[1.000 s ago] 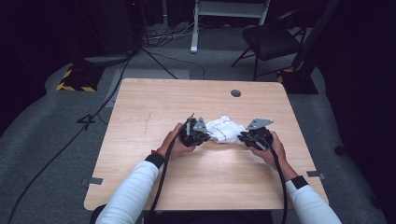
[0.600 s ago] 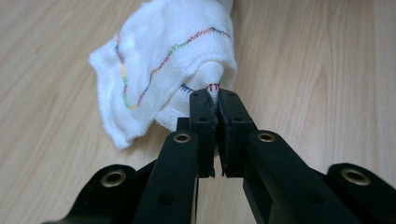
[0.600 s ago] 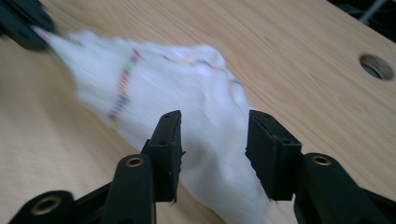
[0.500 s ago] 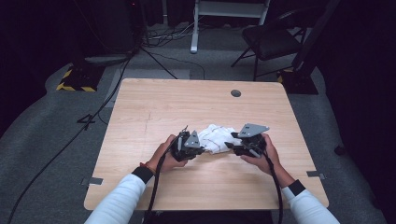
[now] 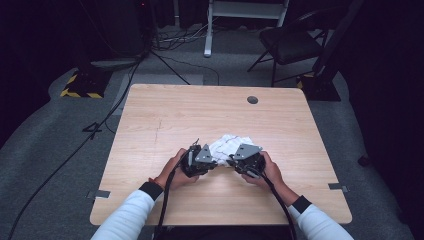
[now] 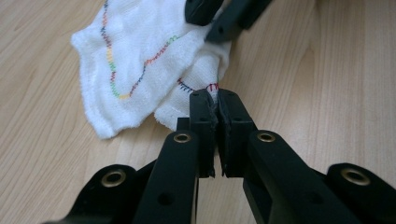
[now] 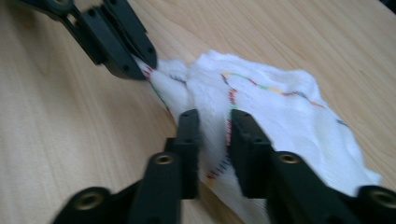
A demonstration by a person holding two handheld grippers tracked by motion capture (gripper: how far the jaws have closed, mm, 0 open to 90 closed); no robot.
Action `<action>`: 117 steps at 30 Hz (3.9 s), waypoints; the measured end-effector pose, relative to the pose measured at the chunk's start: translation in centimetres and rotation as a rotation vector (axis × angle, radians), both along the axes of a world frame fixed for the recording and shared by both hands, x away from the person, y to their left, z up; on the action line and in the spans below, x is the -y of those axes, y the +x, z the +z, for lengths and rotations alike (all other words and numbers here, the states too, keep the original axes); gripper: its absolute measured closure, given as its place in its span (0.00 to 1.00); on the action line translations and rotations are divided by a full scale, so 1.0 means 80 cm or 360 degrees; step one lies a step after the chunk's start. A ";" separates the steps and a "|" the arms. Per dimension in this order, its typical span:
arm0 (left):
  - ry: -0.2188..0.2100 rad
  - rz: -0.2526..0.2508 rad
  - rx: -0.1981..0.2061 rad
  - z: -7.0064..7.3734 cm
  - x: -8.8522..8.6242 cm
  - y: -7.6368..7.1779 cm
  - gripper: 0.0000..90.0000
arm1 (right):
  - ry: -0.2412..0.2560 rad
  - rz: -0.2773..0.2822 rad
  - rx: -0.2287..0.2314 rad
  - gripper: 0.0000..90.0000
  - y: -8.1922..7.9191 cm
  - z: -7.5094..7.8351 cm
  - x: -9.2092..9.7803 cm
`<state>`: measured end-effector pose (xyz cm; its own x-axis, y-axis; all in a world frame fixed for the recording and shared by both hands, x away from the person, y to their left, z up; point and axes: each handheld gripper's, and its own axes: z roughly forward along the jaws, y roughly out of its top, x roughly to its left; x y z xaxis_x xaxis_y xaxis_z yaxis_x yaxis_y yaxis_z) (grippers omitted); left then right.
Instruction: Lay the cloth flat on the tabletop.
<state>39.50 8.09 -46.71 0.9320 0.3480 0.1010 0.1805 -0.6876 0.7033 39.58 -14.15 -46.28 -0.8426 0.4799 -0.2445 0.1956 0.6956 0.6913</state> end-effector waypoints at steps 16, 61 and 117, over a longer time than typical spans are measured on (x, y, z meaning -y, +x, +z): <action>-0.0067 0.0112 0.0086 0.020 -0.036 -0.004 0.95 | 0.0115 -0.0153 0.0082 0.99 -0.001 0.030 0.058; 0.0026 0.0489 -0.0128 -0.025 -0.089 0.018 0.35 | 0.0039 0.0237 -0.0103 0.66 -0.038 0.000 0.039; -0.0067 0.0360 -0.0143 -0.014 -0.090 0.023 0.92 | 0.0189 0.0107 -0.0129 0.97 -0.011 0.016 0.061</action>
